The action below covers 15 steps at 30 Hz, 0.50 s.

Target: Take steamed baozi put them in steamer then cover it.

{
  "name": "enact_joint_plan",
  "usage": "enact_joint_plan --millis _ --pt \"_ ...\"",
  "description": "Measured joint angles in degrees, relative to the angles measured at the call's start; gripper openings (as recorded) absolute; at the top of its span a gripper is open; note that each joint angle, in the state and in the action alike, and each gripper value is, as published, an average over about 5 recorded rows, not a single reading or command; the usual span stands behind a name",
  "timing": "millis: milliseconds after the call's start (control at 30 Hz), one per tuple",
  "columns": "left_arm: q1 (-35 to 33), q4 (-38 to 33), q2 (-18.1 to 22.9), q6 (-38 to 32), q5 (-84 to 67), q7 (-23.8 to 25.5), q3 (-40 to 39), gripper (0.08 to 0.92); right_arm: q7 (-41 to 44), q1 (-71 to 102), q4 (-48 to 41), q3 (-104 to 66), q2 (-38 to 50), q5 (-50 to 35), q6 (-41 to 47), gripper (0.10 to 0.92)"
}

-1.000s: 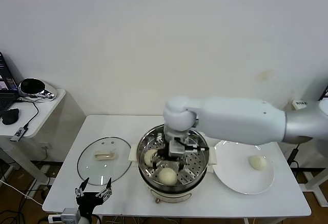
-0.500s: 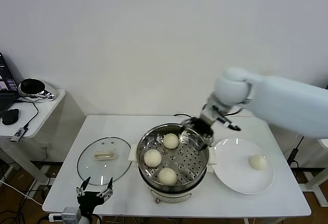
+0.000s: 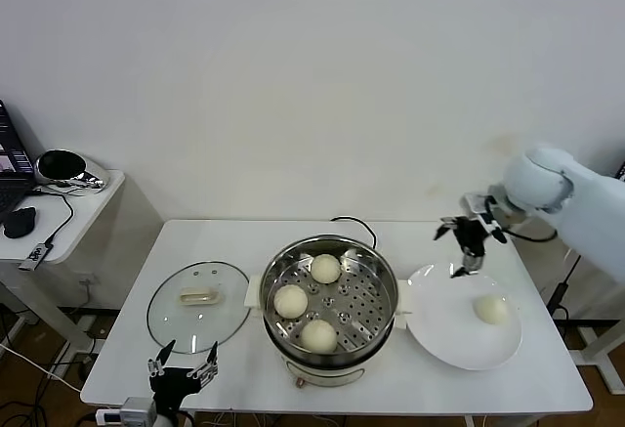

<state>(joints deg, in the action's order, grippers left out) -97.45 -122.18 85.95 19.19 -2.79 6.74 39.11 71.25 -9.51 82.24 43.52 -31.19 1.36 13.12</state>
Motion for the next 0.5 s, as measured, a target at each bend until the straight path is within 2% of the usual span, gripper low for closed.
enact_joint_plan --millis 500 --pt "0.00 1.53 0.41 -0.26 0.07 -0.25 0.16 0.823 -2.28 14.54 -10.51 -11.34 -2.56 11.44 0.24 0.823"
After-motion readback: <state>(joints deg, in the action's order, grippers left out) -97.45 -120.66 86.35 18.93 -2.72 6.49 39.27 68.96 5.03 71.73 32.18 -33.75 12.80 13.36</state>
